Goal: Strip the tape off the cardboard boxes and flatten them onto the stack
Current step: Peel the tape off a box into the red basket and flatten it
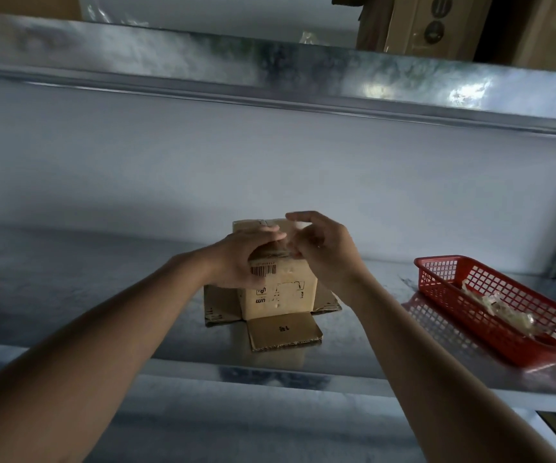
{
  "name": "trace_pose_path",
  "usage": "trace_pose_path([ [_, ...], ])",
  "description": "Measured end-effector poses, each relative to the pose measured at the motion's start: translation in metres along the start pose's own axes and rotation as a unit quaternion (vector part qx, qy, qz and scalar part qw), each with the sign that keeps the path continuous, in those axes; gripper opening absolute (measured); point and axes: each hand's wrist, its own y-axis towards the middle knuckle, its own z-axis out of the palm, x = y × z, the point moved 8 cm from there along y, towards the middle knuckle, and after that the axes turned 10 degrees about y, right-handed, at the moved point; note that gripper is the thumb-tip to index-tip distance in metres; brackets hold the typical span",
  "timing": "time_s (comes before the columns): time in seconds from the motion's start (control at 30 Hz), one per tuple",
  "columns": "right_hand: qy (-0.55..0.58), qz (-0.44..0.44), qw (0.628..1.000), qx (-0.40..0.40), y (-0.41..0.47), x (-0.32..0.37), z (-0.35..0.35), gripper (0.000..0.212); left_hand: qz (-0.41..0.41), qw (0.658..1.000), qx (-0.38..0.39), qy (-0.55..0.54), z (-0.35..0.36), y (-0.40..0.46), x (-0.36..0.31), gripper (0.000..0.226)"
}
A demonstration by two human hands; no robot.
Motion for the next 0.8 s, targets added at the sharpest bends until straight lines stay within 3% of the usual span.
trace_pose_path([
  [0.1,-0.174,-0.024,0.980,0.089,-0.010,0.000,0.009,0.033,0.020,1.000,0.000,-0.023,-0.008,0.003,0.007,0.090],
  [0.2,-0.268,-0.054,0.951,0.146,-0.018,0.001,0.017,0.025,0.036,0.999,0.018,0.024,-0.012,0.008,0.011,0.100],
  [0.33,-0.315,-0.056,0.941,0.114,-0.018,0.008,0.011,0.016,0.049,0.989,-0.001,0.139,-0.001,0.015,0.017,0.125],
  [0.43,-0.286,-0.035,0.955,0.067,-0.018,0.010,0.003,0.011,0.045,0.979,-0.041,0.197,0.004,0.022,0.013,0.126],
  [0.5,-0.228,0.008,0.970,0.080,-0.020,0.003,-0.001,0.007,0.024,0.975,-0.060,0.213,0.004,0.026,0.008,0.128],
  [0.57,-0.179,0.038,0.979,0.093,-0.026,-0.005,-0.006,0.004,0.000,0.977,-0.068,0.200,0.004,0.027,0.005,0.128],
  [0.7,-0.042,0.056,0.997,0.045,-0.034,-0.018,-0.017,0.008,-0.020,0.983,-0.067,0.172,0.007,0.024,0.002,0.127],
  [0.8,-0.022,0.046,0.998,0.038,-0.038,-0.024,-0.014,0.009,-0.023,0.981,-0.084,0.173,0.008,0.020,0.006,0.131],
])
